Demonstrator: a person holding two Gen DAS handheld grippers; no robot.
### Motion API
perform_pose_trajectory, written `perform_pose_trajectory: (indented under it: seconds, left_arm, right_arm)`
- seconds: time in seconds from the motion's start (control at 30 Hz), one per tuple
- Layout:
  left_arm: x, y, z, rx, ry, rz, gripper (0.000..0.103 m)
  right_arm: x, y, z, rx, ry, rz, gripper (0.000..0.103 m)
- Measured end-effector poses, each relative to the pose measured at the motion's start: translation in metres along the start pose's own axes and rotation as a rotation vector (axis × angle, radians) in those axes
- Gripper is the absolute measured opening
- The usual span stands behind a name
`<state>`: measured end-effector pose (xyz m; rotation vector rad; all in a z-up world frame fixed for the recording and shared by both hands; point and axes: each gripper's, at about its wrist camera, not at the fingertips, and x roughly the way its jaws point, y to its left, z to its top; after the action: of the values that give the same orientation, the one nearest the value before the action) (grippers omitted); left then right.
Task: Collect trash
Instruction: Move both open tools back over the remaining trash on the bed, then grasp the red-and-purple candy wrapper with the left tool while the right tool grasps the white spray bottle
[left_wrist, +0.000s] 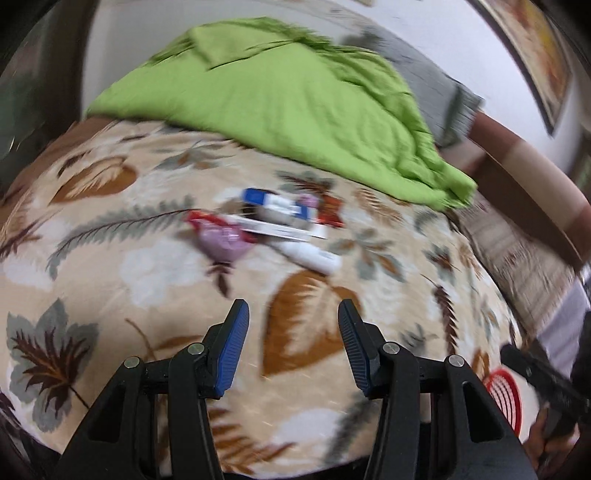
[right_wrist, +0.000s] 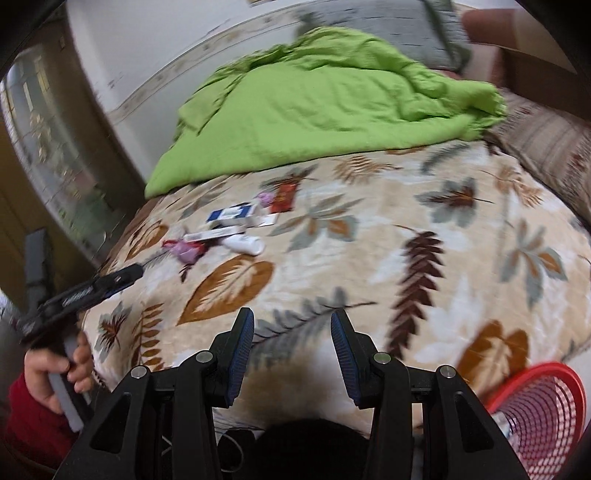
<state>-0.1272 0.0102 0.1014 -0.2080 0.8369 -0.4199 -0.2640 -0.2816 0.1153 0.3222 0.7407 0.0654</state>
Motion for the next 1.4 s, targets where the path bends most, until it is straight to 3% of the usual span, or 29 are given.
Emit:
perform_pose_trajectory:
  seconds: [0.2, 0.57, 0.63, 0.8, 1.13, 1.27, 1.4]
  left_arm:
    - [0.040, 0.034, 0.018, -0.070, 0.008, 0.041, 0.049]
    - [0.122, 0.056, 0.046, -0.062, 0.058, 0.130, 0.049]
    - [0.130, 0.057, 0.046, -0.061, 0.062, 0.117, 0.040]
    - [0.121, 0.054, 0.042, -0.033, 0.032, 0.104, 0.037]
    - [0.066, 0.057, 0.018, -0.024, 0.015, 0.059, 0.037]
    - [0.053, 0.057, 0.014, -0.015, -0.003, 0.065, 0.037]
    - [0.049, 0.055, 0.012, -0.005, -0.013, 0.065, 0.037]
  right_arm:
    - [0.031, 0.025, 0.010, -0.062, 0.041, 0.035, 0.053]
    - [0.089, 0.038, 0.045, -0.131, 0.098, 0.084, 0.059]
    - [0.103, 0.040, 0.054, -0.141, 0.107, 0.097, 0.059]
    - [0.140, 0.051, 0.072, -0.208, 0.133, 0.110, 0.059]
    - [0.236, 0.067, 0.098, -0.278, 0.238, 0.162, 0.059]
    - [0.258, 0.071, 0.100, -0.271, 0.285, 0.181, 0.059]
    - [0.256, 0.082, 0.091, -0.280, 0.326, 0.217, 0.049]
